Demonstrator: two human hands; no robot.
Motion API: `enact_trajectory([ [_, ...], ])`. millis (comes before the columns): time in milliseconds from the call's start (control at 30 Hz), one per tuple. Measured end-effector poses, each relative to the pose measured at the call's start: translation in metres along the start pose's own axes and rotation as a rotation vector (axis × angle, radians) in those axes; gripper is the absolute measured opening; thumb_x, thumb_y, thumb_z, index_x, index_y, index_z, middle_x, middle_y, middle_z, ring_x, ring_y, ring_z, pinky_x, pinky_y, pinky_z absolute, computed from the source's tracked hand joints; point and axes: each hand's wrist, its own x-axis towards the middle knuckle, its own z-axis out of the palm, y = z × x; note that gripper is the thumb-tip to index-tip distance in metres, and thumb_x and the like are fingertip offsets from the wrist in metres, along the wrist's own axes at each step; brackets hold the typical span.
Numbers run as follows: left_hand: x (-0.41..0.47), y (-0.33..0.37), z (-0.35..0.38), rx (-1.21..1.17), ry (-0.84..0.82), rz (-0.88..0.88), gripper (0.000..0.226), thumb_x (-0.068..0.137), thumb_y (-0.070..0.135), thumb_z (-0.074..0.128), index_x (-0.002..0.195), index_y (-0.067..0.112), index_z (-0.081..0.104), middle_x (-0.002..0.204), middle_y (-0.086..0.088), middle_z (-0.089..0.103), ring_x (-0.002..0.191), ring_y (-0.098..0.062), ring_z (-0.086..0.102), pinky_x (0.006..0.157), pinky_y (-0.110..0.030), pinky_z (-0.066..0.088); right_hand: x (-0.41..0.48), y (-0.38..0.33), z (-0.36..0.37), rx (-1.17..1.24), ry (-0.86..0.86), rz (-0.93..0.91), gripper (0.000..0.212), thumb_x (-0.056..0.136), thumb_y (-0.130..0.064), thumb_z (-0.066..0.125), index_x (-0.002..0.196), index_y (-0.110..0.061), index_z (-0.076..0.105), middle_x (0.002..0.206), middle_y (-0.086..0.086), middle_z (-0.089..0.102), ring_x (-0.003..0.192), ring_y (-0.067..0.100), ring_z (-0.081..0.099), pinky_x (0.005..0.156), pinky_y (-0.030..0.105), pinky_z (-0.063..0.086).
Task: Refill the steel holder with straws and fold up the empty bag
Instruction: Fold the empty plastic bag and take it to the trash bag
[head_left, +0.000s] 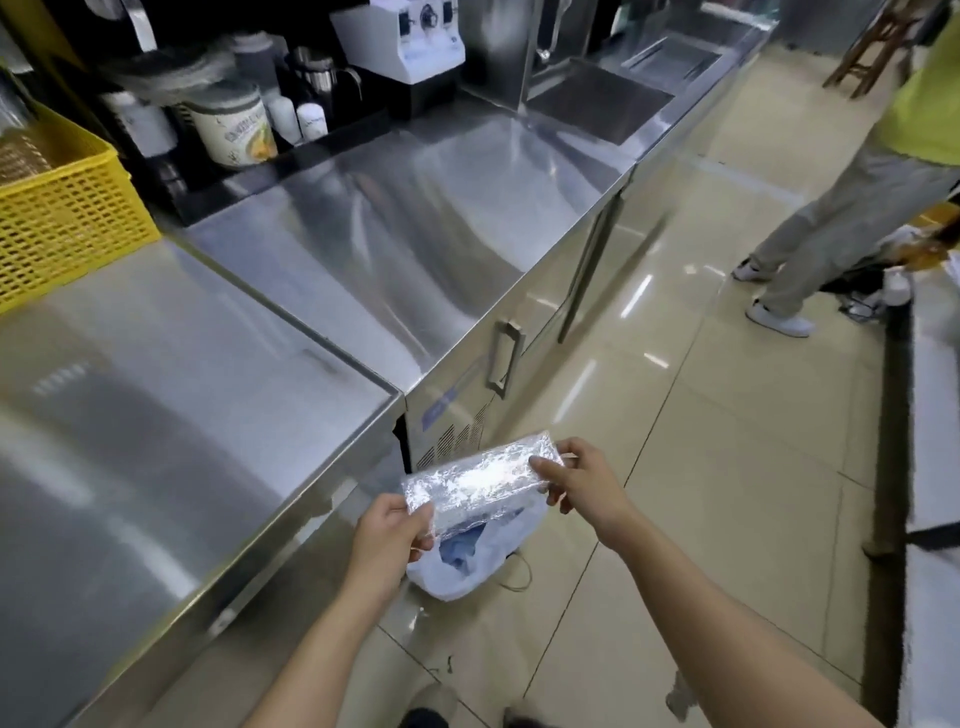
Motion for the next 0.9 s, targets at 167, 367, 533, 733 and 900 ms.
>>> enact_trajectory([
  [167,0.014,-0.029,0.037,-0.107,0.132,-0.135,0.020,0.085,0.011,0.062,0.096,-0.005,0.055,0.071,-0.012,0.059,0.049,-0.013,0.051,0.047,-0.022,0.041,0.046,0.033,-0.009,-0.042,-0.069,0.083,0.022,0.082,-0.018,0.067,0.089,-0.010,0.047,0.068,0.012,0.059,0.050,0.018,0.050,0.042,0.024,0.038],
  [367,0.044,-0.101,0.084,-0.350,0.255,-0.350,0.010,0.085,0.018,0.062,0.082,0.008,0.061,0.059,-0.005,0.065,0.052,-0.015,0.057,0.060,-0.030,0.045,0.111,0.110,-0.011,-0.044,-0.145,0.237,0.023,0.081,-0.013,0.067,0.088,-0.007,0.046,0.066,0.012,0.056,0.043,0.015,0.048,0.039,0.023,0.037],
  [533,0.102,-0.168,0.113,-0.438,0.280,-0.492,0.010,0.089,0.013,0.056,0.093,0.004,0.057,0.071,-0.010,0.061,0.060,-0.020,0.055,0.051,-0.026,0.047,0.163,0.200,0.008,0.048,-0.080,0.378,0.021,0.083,-0.009,0.063,0.092,-0.005,0.045,0.065,0.011,0.051,0.044,0.018,0.045,0.035,0.022,0.033],
  [733,0.182,-0.262,0.123,-0.662,0.314,-0.654,0.006,0.089,0.009,0.054,0.084,0.006,0.051,0.062,-0.010,0.060,0.059,-0.019,0.053,0.050,-0.029,0.051,0.224,0.296,0.049,0.153,-0.049,0.485,0.014,0.087,-0.010,0.058,0.083,-0.008,0.044,0.066,0.009,0.042,0.043,0.017,0.042,0.034,0.019,0.034],
  [900,0.237,-0.312,0.133,-0.790,0.409,-0.679,0.016,0.093,0.008,0.044,0.078,0.003,0.048,0.067,-0.015,0.055,0.059,-0.022,0.050,0.035,-0.022,0.050,0.260,0.350,0.085,0.129,-0.060,0.475,0.006,0.087,-0.006,0.053,0.092,-0.004,0.049,0.061,0.009,0.043,0.040,0.017,0.045,0.033,0.020,0.035],
])
